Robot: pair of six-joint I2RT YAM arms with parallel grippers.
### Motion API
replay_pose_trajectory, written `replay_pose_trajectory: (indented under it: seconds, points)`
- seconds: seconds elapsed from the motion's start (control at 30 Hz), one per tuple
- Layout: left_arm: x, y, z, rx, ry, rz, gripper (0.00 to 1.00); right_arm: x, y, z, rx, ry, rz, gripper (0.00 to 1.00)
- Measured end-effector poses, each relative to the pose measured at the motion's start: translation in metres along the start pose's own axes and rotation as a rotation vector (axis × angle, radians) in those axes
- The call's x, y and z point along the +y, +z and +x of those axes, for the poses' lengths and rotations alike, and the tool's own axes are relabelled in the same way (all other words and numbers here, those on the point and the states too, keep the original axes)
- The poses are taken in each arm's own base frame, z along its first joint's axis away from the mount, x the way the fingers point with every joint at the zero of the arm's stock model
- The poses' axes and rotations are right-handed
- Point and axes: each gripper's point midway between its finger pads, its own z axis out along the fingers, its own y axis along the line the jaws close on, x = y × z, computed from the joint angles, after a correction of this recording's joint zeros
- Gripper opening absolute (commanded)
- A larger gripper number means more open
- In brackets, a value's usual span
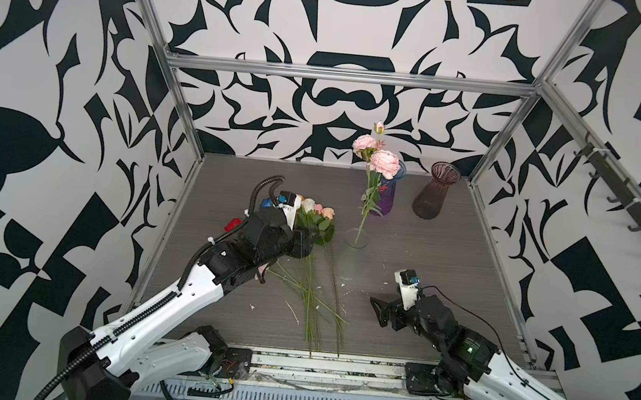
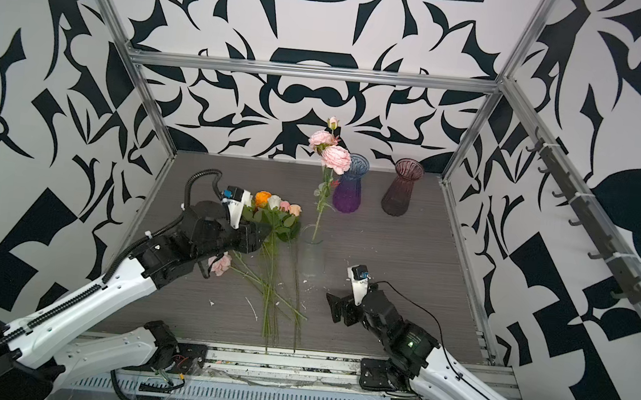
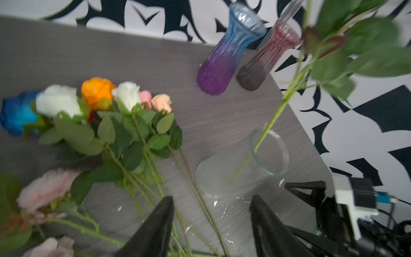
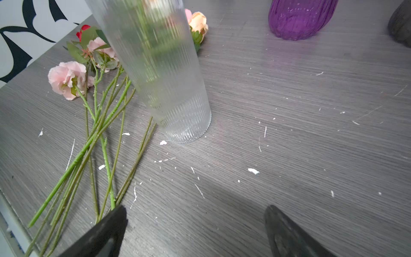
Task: Arrange the flowers into the vase
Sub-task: 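Move the left gripper back to the rose bunch and close on a pink rose stem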
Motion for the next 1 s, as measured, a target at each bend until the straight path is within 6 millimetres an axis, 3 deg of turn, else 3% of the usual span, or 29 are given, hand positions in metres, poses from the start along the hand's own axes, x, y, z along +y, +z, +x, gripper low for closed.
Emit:
replay_pose_trajectory:
  seconds: [0.17,0.37,0.6,1.0]
  points:
    - [0.049,0.007,0.064,0.099,-0.211,-0.14,0.56,0.0,0.003,0.005,0.025,-0.004,-0.001,0.99]
    - [0.08,0.009,0.103,0.131,-0.424,-0.249,0.53,0.001,0.004,0.006,0.031,-0.005,-0.004,0.99]
    - [0.098,0.016,0.125,0.131,-0.626,-0.287,0.52,0.002,0.004,0.006,0.032,-0.005,-0.007,0.99]
    - [0.107,0.043,0.132,0.163,-0.845,-0.308,0.51,0.002,0.004,0.006,0.032,-0.005,-0.007,0.99]
